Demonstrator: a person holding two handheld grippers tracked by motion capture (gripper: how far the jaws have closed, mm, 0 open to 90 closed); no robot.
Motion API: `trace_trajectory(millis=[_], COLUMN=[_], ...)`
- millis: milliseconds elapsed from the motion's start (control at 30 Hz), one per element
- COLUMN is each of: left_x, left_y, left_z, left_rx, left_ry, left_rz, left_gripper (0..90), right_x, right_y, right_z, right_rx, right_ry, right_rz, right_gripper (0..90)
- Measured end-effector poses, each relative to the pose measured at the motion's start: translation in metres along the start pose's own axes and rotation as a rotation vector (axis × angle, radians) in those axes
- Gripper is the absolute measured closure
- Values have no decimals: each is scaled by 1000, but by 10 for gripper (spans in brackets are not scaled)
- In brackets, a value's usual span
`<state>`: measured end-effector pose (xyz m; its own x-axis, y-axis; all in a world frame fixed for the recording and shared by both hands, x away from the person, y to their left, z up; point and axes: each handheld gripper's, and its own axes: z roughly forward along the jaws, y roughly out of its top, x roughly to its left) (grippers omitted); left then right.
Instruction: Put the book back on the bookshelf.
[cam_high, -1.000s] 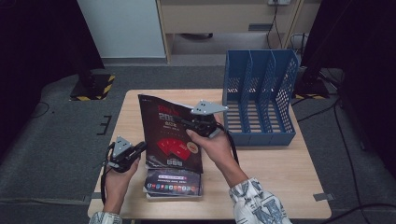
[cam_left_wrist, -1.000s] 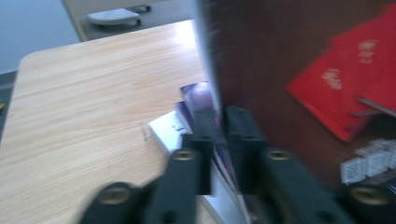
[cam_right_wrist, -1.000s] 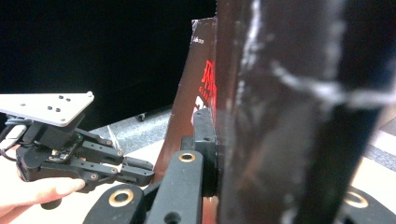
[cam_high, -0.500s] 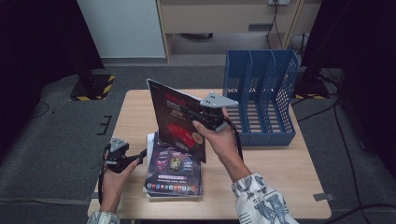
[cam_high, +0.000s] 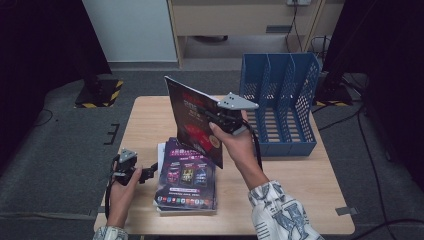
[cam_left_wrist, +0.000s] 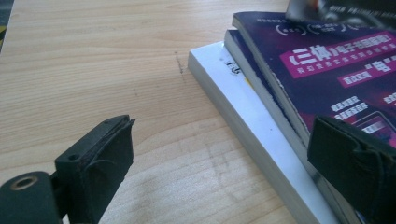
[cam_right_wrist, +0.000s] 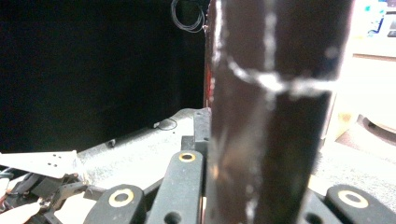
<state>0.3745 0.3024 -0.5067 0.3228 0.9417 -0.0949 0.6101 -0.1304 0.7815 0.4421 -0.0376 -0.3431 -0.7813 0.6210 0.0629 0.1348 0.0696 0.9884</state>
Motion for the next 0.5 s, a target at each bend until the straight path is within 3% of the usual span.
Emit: trace_trajectory(millis=[500], left_x=[2], left_y=[-2], left_z=[1], left_rx=[23], left_ry=[26], left_rz=[13], left_gripper=[65], right_x=[-5], right_y=[14], right_z=[-8], right_rx=[-15], right_ry=[-27], right_rz=[-2], right_gripper=[871])
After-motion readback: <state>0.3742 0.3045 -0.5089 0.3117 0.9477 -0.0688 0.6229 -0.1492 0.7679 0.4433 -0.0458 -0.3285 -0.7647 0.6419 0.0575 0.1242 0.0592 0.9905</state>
